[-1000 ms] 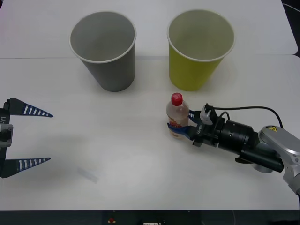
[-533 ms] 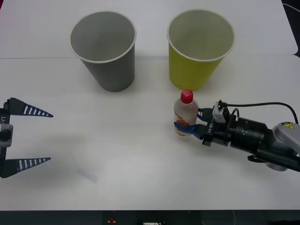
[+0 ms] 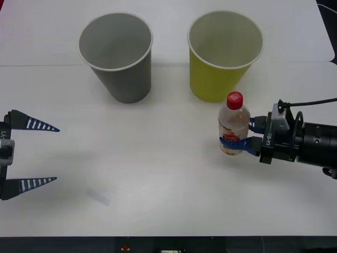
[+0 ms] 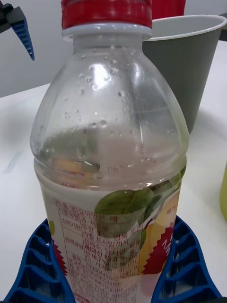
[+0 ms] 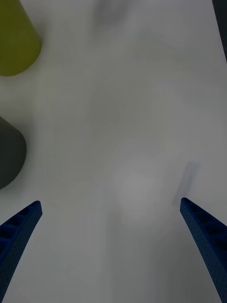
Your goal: Put the can into the green bin and the plastic bottle into the gray bin
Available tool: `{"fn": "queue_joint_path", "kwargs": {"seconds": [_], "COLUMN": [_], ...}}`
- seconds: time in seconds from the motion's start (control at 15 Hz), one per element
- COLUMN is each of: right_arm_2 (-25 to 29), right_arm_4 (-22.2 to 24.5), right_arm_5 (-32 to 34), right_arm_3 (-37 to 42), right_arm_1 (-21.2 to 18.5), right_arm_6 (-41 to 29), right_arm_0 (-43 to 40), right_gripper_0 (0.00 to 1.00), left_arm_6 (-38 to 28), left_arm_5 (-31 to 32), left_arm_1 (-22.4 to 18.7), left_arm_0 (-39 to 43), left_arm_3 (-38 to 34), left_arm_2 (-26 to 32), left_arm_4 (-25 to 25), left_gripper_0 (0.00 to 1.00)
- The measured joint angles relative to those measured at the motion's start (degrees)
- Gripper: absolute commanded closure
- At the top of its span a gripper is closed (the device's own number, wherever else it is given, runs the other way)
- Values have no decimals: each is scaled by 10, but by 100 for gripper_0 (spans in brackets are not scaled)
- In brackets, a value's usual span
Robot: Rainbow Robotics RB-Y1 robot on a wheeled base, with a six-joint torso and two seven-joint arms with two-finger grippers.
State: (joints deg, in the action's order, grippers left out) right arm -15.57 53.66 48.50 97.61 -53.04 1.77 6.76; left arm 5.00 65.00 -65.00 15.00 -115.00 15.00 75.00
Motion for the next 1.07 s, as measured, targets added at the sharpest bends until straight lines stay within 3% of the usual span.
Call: {"fn": "queue_joint_path", "kwargs": {"seconds": [0.33, 0.53, 0.8, 1.07], "right_arm_2": [124, 182, 181, 145], "right_arm_4": [122, 204, 311, 393], "right_arm_5": [96, 134, 147, 203], "right_arm_3": [64, 135, 222, 236], "right_arm_1": [7, 25, 44, 93], "right_arm_6": [-194, -345, -515, -650], "right_arm_0": [-9, -5, 47, 162], "right_gripper_0": [100, 100, 100, 100], "left_arm_6": [0, 0, 0, 0], "left_arm_5": [0, 0, 0, 0], "left_arm_1": [0, 0, 0, 0], "left_arm_0": [0, 0, 0, 0], "left_arm_3": [0, 0, 0, 0], "left_arm_2": [0, 0, 0, 0], "left_arm_4": [0, 0, 0, 0], "left_gripper_0": [0, 0, 0, 0]}}
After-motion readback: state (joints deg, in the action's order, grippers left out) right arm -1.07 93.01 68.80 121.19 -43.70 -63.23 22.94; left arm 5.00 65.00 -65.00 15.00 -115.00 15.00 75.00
